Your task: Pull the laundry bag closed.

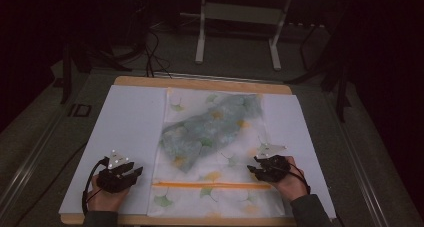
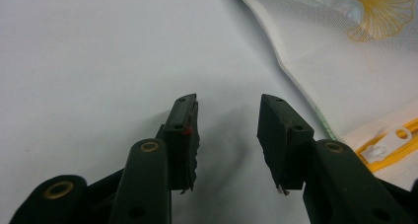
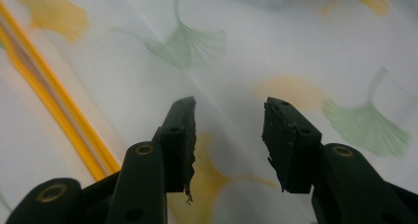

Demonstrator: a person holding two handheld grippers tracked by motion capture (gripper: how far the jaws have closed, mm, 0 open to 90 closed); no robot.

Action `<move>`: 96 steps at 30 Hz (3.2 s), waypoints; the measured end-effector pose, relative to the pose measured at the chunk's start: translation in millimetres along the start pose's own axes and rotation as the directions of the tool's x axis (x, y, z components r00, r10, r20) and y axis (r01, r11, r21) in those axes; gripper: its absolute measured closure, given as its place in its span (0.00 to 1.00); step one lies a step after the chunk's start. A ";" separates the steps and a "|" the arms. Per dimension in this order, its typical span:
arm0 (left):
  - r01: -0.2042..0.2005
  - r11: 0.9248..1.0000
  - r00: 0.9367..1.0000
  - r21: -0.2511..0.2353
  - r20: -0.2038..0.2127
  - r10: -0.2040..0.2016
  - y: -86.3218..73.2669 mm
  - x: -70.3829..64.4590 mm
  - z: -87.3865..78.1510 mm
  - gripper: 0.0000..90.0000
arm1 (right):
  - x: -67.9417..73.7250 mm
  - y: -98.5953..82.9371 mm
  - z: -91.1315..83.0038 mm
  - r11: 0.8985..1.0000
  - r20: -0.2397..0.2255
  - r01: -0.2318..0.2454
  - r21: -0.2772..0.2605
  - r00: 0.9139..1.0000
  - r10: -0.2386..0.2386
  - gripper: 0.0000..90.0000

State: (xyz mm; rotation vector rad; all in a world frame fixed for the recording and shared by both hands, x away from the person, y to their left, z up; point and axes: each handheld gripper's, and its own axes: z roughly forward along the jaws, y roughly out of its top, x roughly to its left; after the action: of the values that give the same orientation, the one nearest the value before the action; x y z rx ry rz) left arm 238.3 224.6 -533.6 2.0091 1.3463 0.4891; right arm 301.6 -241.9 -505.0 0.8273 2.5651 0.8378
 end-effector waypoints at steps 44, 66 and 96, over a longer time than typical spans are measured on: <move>-0.017 1.000 1.000 0.007 -0.013 0.017 -0.7 3.1 -4.0 0.61 | 64.9 69.1 41.3 0.989 -0.180 0.143 -0.039 0.973 -0.148 0.56; -0.038 0.999 0.999 0.017 -0.019 0.038 -0.7 2.4 -4.2 0.61 | 100.6 94.4 64.0 0.975 -0.283 0.217 -0.046 0.933 -0.222 0.54; -0.056 0.998 0.998 0.023 -0.036 0.056 -1.3 1.1 -3.2 0.60 | 134.5 116.7 91.2 0.965 -0.368 0.252 -0.078 0.892 -0.262 0.63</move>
State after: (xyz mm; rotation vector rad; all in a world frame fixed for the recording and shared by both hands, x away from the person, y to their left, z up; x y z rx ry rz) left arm 235.9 227.0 -532.3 2.0696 1.3252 0.5408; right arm 287.6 -42.9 -519.4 0.3235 2.8963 1.0258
